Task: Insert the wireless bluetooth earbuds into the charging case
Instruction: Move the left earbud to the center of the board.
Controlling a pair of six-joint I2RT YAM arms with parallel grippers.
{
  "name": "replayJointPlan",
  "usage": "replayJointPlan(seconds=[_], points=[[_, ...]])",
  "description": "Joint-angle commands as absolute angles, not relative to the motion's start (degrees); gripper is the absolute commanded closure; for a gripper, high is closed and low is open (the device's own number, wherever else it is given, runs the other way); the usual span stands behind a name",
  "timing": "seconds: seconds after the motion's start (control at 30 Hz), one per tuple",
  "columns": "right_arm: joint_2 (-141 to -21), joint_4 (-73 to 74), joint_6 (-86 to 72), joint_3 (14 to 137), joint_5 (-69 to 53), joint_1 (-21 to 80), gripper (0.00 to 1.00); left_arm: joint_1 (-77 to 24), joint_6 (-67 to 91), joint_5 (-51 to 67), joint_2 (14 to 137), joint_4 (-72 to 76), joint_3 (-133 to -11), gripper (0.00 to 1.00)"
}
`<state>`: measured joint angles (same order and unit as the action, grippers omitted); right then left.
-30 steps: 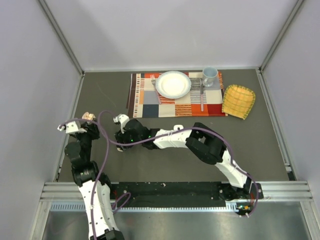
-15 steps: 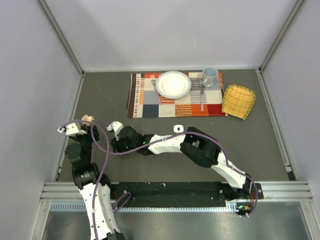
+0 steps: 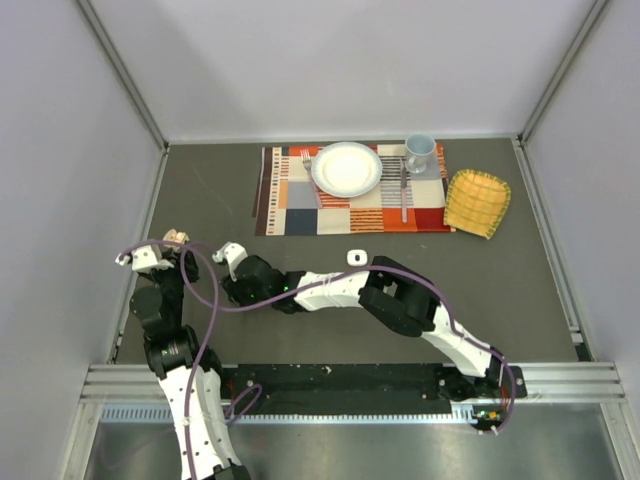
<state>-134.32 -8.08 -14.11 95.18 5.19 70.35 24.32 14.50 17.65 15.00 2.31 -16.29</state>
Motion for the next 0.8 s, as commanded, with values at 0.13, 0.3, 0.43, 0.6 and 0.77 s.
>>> replayJointPlan(seconds=[0.13, 0.3, 0.43, 0.6, 0.77], points=[[-131.7, -5.0, -13.6, 92.9, 6.2, 71.0, 0.57, 24.6, 14.8, 18.5, 14.2, 5.0, -17.7, 1.00], [-130.8, -5.5, -13.7, 91.9, 5.8, 71.8, 0.60, 24.6, 14.9, 18.2, 14.2, 4.8, -17.5, 1.00], [-130.6, -5.5, -13.3, 91.8, 6.2, 72.1, 0.61, 24.6, 14.7, 18.5, 14.1, 4.7, -17.8, 1.00], [-131.4, -5.7, -13.4, 92.1, 5.8, 72.1, 0.64, 24.6, 14.6, 18.6, 14.2, 4.7, -17.8, 1.00], [-131.8, -5.3, -13.8, 92.3, 6.6, 72.2, 0.70, 24.7, 14.6, 18.8, 14.2, 4.7, -17.8, 1.00]])
